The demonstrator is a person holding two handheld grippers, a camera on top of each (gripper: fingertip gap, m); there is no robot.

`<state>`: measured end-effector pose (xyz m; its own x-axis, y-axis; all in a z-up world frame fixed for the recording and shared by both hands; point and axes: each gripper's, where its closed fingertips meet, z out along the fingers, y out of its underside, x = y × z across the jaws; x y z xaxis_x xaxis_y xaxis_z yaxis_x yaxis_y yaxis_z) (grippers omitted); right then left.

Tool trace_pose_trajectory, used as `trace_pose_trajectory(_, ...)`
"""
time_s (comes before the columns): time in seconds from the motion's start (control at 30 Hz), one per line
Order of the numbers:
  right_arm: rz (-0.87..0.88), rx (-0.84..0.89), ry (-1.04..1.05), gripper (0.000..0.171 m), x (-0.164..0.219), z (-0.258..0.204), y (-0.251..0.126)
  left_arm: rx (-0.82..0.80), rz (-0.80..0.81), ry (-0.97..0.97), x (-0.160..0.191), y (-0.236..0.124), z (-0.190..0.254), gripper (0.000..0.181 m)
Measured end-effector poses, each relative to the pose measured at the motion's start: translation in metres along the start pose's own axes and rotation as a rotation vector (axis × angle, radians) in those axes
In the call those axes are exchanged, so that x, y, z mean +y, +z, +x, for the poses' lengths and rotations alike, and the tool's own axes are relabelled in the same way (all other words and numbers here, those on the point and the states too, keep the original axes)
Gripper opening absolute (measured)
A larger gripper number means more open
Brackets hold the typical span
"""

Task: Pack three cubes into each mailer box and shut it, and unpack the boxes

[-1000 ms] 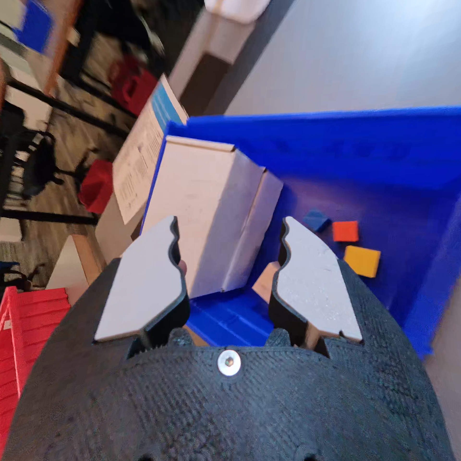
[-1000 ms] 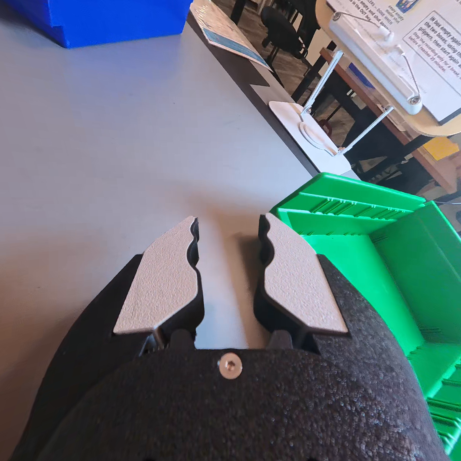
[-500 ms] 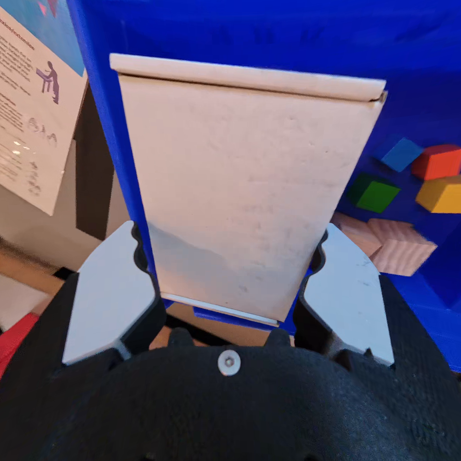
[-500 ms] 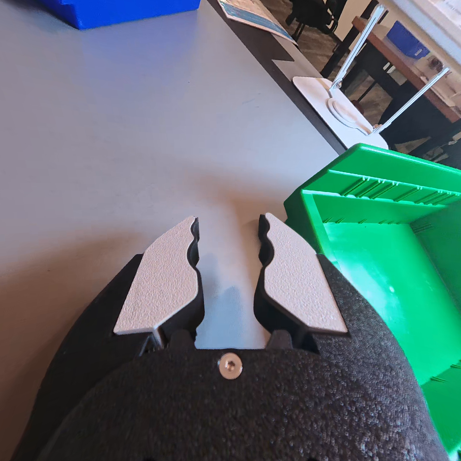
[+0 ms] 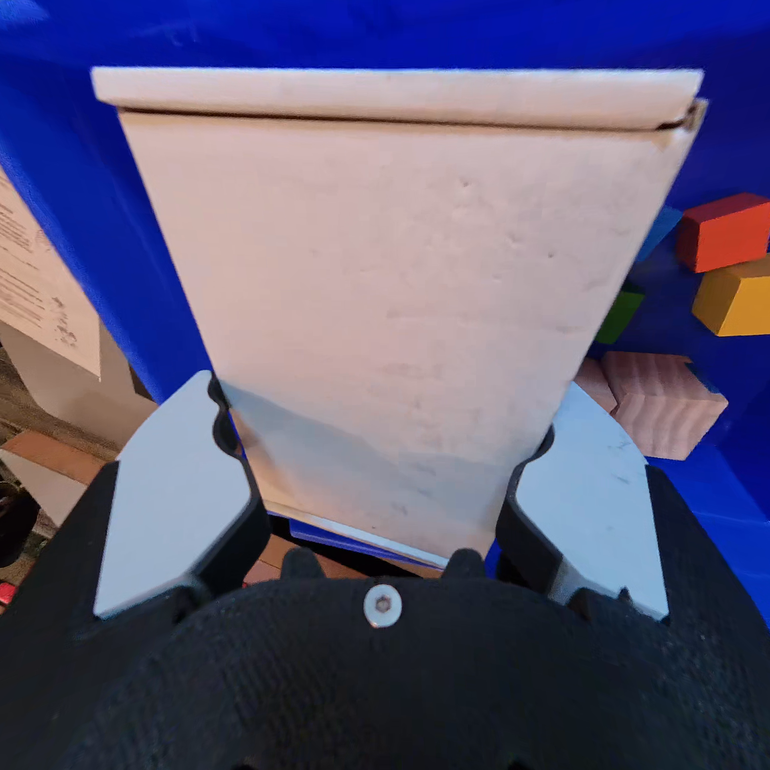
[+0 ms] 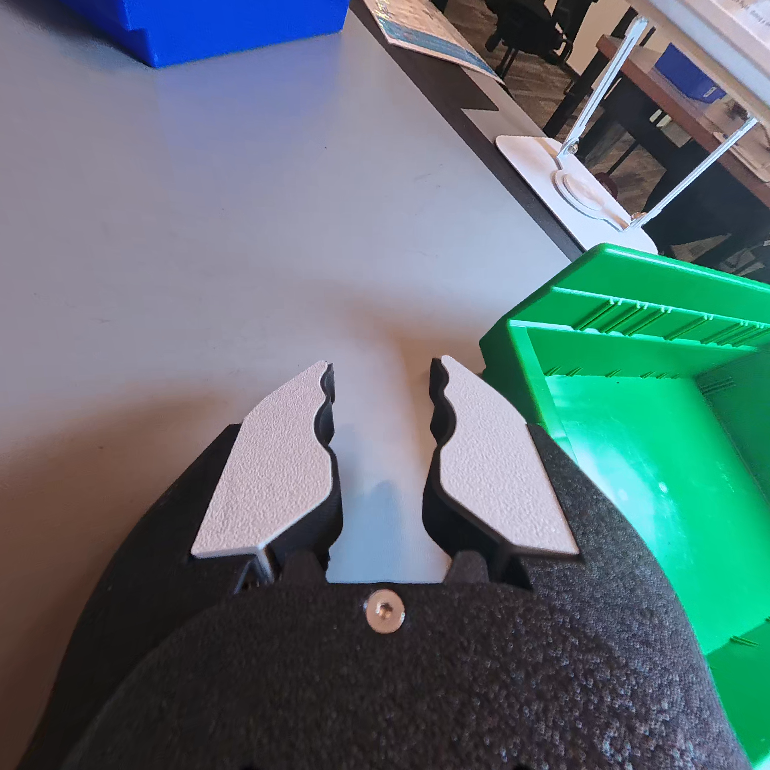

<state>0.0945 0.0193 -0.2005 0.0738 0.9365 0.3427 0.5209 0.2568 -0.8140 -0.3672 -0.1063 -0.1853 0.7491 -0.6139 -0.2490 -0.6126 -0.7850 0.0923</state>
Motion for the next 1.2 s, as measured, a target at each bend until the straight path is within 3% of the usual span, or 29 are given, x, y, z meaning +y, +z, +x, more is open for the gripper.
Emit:
trace_pose_trajectory(0.03,-0.003,-0.001,0.004,0.044,0.001,0.0,0.0,0.003,-0.004,0.001,0.0,0.001,0.0,0.139)
trace_pose_trajectory(0.27,0.027,0.008,0.03,0.043,-0.004,0.003,-0.004,-0.005,0.088,-0.02,-0.007,-0.011,0.005,0.138)
trace_pose_trajectory(0.43,0.103,0.012,-0.022,0.046,-0.022,-0.003,-0.01,0.024,0.372,-0.049,-0.031,-0.075,0.032,0.138)
trace_pose_trajectory(0.57,0.198,0.009,-0.17,0.051,-0.06,-0.019,-0.013,0.096,0.569,0.076,-0.069,-0.14,0.09,0.138)
trace_pose_trajectory(0.67,0.281,0.024,-0.343,0.057,-0.103,-0.036,-0.018,0.204,0.611,0.236,-0.103,-0.165,0.151,0.138)
trace_pose_trajectory(0.83,0.399,0.026,-0.641,0.078,-0.164,-0.077,-0.038,0.462,0.552,0.459,-0.155,-0.16,0.248,0.138)
trace_pose_trajectory(0.97,0.355,-0.052,-0.8,0.086,-0.163,-0.112,-0.034,0.639,0.478,0.572,-0.184,-0.146,0.304,0.138)
trace_pose_trajectory(1.0,0.348,-0.054,-0.809,0.077,-0.158,-0.115,-0.033,0.66,0.451,0.599,-0.188,-0.141,0.313,0.138)
trace_pose_trajectory(1.1,0.327,-0.107,-0.723,0.072,-0.137,-0.11,-0.035,0.672,0.451,0.575,-0.201,-0.131,0.32,0.137)
trace_pose_trajectory(1.13,0.319,-0.146,-0.625,0.071,-0.129,-0.106,-0.035,0.681,0.523,0.536,-0.209,-0.136,0.318,0.125)
trace_pose_trajectory(1.2,0.328,-0.221,-0.372,0.071,-0.111,-0.09,-0.036,0.625,0.706,0.482,-0.222,-0.148,0.305,0.12)
